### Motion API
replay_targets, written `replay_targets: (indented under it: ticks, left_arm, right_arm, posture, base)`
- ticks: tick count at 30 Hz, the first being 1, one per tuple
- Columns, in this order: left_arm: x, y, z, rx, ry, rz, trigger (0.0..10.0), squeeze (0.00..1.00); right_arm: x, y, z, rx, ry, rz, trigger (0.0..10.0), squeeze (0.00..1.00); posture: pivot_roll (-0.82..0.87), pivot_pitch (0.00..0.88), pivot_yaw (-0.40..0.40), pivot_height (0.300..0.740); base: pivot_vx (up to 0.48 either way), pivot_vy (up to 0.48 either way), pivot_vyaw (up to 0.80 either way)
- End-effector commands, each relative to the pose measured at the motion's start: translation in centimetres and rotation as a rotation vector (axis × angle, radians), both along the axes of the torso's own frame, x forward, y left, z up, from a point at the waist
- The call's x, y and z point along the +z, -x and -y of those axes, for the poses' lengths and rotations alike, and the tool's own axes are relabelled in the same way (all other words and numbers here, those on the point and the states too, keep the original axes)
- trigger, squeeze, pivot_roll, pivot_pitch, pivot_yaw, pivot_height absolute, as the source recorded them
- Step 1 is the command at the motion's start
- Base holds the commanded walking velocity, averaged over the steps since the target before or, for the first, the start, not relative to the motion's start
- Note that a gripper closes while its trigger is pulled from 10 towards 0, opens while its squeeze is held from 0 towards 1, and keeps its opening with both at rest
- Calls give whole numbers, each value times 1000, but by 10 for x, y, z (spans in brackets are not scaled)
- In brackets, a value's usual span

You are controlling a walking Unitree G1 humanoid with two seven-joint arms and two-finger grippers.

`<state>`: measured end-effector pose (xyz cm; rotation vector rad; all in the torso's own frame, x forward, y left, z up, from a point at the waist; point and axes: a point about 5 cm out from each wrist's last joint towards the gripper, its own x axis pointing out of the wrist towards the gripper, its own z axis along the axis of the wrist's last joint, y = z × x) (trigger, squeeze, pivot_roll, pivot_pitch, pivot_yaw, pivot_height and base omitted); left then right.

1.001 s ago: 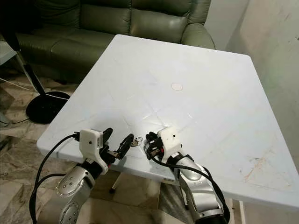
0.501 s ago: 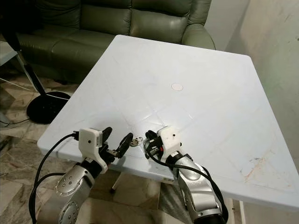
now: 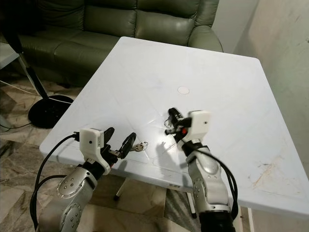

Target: Hang keys on a hook

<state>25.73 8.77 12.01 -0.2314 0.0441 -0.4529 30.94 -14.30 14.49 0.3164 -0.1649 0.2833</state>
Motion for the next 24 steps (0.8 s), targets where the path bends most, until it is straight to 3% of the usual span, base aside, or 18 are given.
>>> replay_targets:
  ticks: [1, 2, 3, 7, 13, 24]
  left_arm:
    - [1, -4, 1, 8, 9, -3, 10000, 0]
    - [3, -7, 2, 5, 12, 7, 10000, 0]
    - [4, -9, 2, 1, 12, 14, 10000, 0]
    - [9, -18, 1, 6, 18, 35, 10000, 0]
    - [29, -46, -13, 97, 48, 87, 10000, 0]
    - [20, -45, -28, 165, 33, 90, 10000, 0]
  right_arm:
    - [9, -2, 8, -37, -35, 18, 0, 0]
    - [8, -2, 10, -37, 42, 26, 4039, 0]
    - [7, -3, 11, -39, 79, 26, 10000, 0]
    - [8, -2, 12, -41, 148, 45, 10000, 0]
    - [13, 7, 13, -75, 186, 91, 10000, 0]
    - [0, 27, 27, -215, 215, 77, 10000, 0]
  posture:
    - [32, 59, -67, 740]
    - [29, 56, -67, 740]
    - [29, 53, -68, 740]
    - [29, 53, -68, 740]
    - [11, 23, -55, 740]
    - [-6, 0, -33, 740]
  base:
    - [0, 0, 0]
    - [0, 0, 0]
    - [0, 0, 0]
    - [0, 0, 0]
    - [0, 0, 0]
    - [0, 0, 0]
